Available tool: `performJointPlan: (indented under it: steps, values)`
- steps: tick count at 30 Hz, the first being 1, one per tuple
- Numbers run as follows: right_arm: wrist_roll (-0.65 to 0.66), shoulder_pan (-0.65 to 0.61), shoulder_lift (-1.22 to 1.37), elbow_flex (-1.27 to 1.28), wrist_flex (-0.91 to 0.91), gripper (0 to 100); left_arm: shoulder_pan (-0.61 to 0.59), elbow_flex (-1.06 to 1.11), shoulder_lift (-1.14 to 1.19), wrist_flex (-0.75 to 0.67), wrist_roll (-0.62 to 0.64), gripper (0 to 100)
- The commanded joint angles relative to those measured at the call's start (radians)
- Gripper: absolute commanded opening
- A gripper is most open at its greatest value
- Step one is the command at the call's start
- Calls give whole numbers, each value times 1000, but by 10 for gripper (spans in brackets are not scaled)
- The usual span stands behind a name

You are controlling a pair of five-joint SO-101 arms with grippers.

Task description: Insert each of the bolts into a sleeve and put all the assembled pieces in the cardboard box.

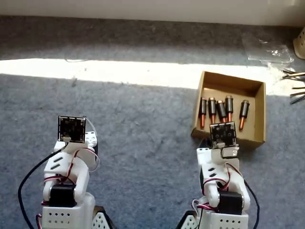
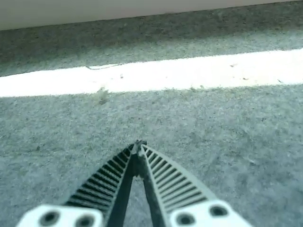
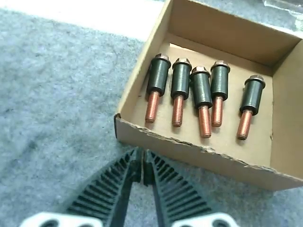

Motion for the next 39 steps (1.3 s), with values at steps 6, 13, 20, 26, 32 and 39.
performJointPlan:
  steps: [6,13,20,26,32,39]
  values:
    - [-9,-8,-7,70,12,5,19,-7,-2,103,-5,11]
    - [-5,-8,-7,70,16,5,19,-7,-2,169,-3,11]
    - [-9,-8,-7,71,18,5,19,-7,-2,232,-3,11]
    - [-11,-8,-7,110,38,5,21,-7,-2,307,-2,11]
    - [-58,-8,-7,176,31,5,22,90,-2,331,-5,11]
    - [-206,-8,-7,180,39,7,59,120,-2,318,-5,11]
